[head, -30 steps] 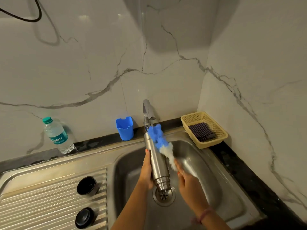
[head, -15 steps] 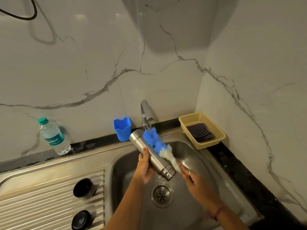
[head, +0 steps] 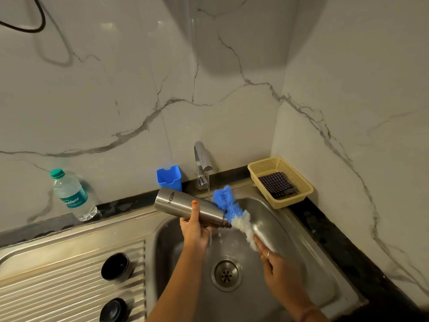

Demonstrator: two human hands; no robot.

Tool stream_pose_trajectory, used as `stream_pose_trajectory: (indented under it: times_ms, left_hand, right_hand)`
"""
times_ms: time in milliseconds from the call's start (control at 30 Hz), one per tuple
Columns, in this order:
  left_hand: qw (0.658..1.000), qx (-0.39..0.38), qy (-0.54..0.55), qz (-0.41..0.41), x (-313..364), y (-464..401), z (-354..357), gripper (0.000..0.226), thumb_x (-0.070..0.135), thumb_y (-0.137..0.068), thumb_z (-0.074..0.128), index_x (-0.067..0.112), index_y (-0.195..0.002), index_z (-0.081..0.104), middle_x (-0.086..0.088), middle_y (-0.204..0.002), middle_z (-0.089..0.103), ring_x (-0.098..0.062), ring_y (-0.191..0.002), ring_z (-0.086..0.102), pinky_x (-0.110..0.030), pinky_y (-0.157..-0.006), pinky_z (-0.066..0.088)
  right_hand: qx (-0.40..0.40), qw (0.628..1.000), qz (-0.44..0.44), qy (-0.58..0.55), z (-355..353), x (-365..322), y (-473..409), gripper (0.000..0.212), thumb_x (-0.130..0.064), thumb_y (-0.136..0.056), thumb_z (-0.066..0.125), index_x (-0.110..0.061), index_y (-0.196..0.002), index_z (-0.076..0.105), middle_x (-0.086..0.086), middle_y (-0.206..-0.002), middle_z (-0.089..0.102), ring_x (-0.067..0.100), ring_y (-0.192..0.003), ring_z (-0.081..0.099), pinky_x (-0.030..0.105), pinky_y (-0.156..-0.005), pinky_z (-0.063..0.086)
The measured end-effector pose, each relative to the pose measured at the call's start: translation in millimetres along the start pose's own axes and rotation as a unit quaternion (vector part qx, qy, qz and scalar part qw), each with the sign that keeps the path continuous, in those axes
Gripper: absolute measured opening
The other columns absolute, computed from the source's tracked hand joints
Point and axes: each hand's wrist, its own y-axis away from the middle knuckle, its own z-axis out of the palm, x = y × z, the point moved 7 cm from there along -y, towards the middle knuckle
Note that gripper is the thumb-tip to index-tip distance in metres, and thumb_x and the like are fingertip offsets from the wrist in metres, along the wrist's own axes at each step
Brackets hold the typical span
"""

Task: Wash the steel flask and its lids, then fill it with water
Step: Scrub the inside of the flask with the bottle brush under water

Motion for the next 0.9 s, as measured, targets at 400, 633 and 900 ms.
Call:
stream_pose_trajectory:
  times_ms: [400, 633, 900]
  left_hand:
    - [0.992, 0.091, 0.076, 0.031, 9, 9, -12, 0.091, 0.022, -0.078, 0.081, 0.03, -0.149, 0.025, -0.011, -0.138, 0.054, -0.037, -0.123, 0.057, -0.066, -0.096, 0.047]
    - [0.986, 0.117, 0.106, 0.057, 27, 4, -19, 0.099, 0.025, -0.073, 0.084, 0.033, -0.152, 0.023, -0.009, -0.139, 0.053, -0.035, -0.12, 0.058, -0.064, -0.098, 0.047]
    - [0.988, 0.112, 0.097, 0.053, 20, 16, -8, 0.096, 0.023, -0.072, 0.084, 0.031, -0.149, 0.028, -0.009, -0.136, 0.055, -0.036, -0.119, 0.059, -0.066, -0.094, 0.049]
  right_hand:
    - [0.0, 0.997, 0.06, 0.037, 20, -18, -20, 0.061, -0.018, -0.098, 0.043, -0.046, -0.142, 0.011, -0.007, -0.069, 0.052, 0.008, -0.059, 0.051, 0.022, -0.057, 0.044]
    - [-0.102, 0.987, 0.067, 0.107, 28, -26, 13, 0.065, -0.025, -0.101, 0.032, -0.056, -0.13, -0.018, -0.004, -0.109, 0.061, 0.004, -0.081, 0.047, 0.015, -0.075, 0.035]
    - [-0.01, 0.969, -0.003, 0.247, 10, -56, -17, 0.074, -0.007, -0.085, 0.063, -0.029, -0.148, 0.032, 0.005, -0.102, 0.063, 0.01, -0.059, 0.054, 0.02, -0.055, 0.046]
